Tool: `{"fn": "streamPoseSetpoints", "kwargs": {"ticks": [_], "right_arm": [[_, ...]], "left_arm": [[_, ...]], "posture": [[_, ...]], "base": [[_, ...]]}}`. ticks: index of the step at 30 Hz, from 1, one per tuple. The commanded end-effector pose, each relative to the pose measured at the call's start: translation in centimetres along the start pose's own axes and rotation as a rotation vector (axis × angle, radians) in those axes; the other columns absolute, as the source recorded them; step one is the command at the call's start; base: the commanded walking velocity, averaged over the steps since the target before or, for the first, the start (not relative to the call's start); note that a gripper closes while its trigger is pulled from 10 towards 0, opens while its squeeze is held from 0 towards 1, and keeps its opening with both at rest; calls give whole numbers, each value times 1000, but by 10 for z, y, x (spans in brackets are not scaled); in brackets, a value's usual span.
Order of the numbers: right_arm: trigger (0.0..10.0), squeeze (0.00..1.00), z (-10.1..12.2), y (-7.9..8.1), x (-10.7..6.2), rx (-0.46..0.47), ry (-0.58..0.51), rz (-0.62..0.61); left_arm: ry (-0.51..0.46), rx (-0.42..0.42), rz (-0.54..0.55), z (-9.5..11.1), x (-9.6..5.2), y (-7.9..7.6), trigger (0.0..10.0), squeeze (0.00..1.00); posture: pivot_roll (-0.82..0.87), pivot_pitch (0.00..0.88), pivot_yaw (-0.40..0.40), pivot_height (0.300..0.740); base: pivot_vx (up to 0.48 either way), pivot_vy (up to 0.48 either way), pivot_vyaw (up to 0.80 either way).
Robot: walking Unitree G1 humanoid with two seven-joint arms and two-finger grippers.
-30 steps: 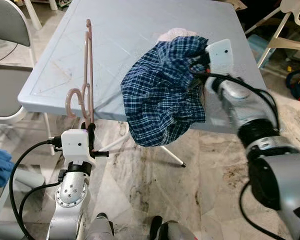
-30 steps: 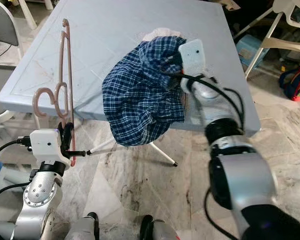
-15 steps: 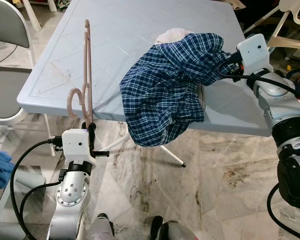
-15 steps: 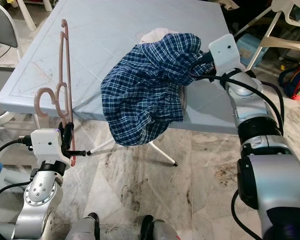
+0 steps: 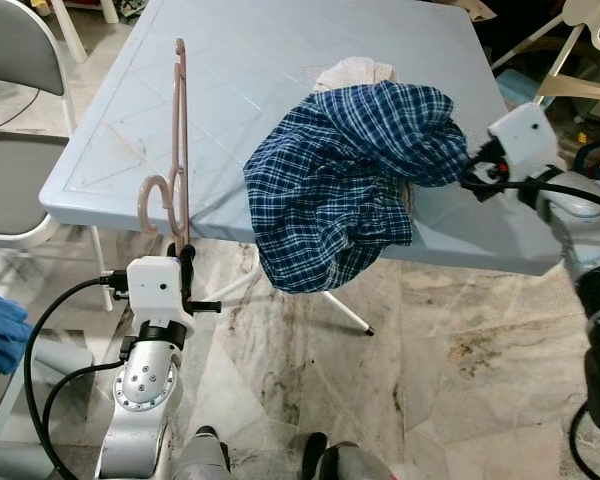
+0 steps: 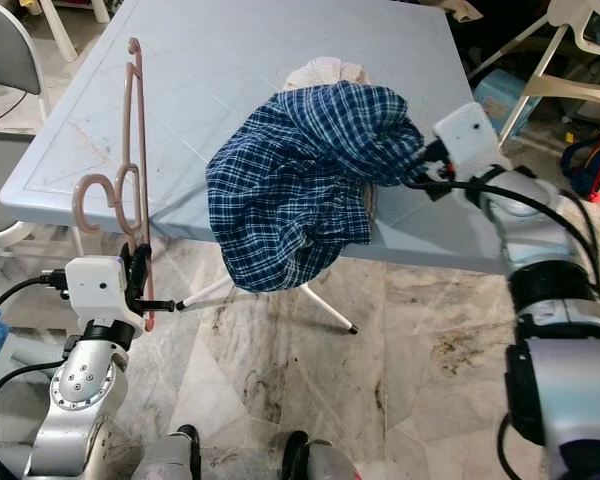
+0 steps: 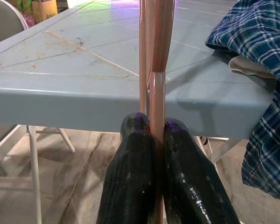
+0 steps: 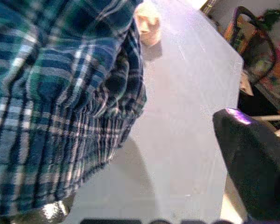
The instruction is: Hang hanger
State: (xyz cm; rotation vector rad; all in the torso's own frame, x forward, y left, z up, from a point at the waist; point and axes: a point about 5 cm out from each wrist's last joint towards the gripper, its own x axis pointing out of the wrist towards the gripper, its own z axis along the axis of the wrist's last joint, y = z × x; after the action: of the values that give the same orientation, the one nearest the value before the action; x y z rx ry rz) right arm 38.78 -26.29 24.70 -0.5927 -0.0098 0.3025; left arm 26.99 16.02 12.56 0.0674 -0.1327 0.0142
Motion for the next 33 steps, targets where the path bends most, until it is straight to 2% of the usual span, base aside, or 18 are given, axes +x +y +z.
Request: {"fn": "streamPoseSetpoints", "kwargs": {"ticks": [1,2,6,10,13,15,16,19,21,22,24,25,26,28,31,32,33], "right_arm": [[10000,1000,-6,-4,-7,-4,17,25],[10000,1000,-7,-4,-9,8,18,41],[10000,1000,-12,-2,-13,-46,38,65],[10000,1000,-14,8,-13,-54,38,134],[10000,973,-20,21,-16,-133,64,241],[10000,949,-22,28,-17,-139,69,301],[10000,875,-23,35,-17,-153,73,346],[10000,875,-24,45,-17,-143,65,412],[10000,875,-21,63,-15,-88,24,507],[10000,875,-21,63,-15,-88,24,507],[10000,733,-11,69,-9,-9,-44,493],[10000,729,-5,71,-6,42,-84,482],[10000,725,8,72,0,148,-162,451],[10000,702,22,72,7,302,-241,416],[10000,675,32,77,13,414,-289,424],[10000,627,34,79,14,436,-300,430],[10000,427,37,86,16,483,-309,452]], "left_arm": [[27,-1,-19,-5,-1,-3,10000,0],[28,-1,-22,-6,-1,-4,10000,0],[30,-2,-29,-6,0,-5,10000,0],[32,-4,-32,-7,-1,-6,10000,0],[33,-4,-34,-7,0,-6,10000,0],[33,-5,-35,-7,0,-6,10000,0],[35,-5,-35,-7,0,-6,10000,0],[35,-5,-36,-8,0,-7,10000,0],[36,-6,-38,-8,1,-7,10000,0],[36,-6,-38,-8,1,-7,10000,0],[36,-7,-38,-8,1,-7,10000,0],[35,-7,-38,-8,1,-7,10000,0],[35,-8,-38,-8,1,-7,10000,0],[35,-10,-38,-8,2,-8,10000,0],[34,-10,-39,-8,2,-8,10000,0],[34,-10,-40,-8,2,-8,10000,0],[33,-11,-40,-8,2,-8,10000,0]], "posture": [[207,217,-83,740],[204,219,-81,740],[196,224,-80,740],[196,224,-80,740],[195,225,-80,740],[195,225,-80,740],[197,223,-81,740],[198,222,-81,740],[197,223,-81,740],[197,223,-81,740],[196,222,-82,740],[196,222,-82,740],[196,222,-82,740],[195,221,-82,740],[197,221,-82,740],[197,221,-82,740],[199,221,-83,740]], "base": [[0,0,0],[0,0,0],[0,0,0],[0,0,0],[0,0,0],[0,0,0],[0,0,0],[0,0,0],[0,0,0],[0,0,0],[0,0,0],[0,0,0],[0,0,0],[0,0,0],[0,0,0],[0,0,0],[0,0,0]]}}
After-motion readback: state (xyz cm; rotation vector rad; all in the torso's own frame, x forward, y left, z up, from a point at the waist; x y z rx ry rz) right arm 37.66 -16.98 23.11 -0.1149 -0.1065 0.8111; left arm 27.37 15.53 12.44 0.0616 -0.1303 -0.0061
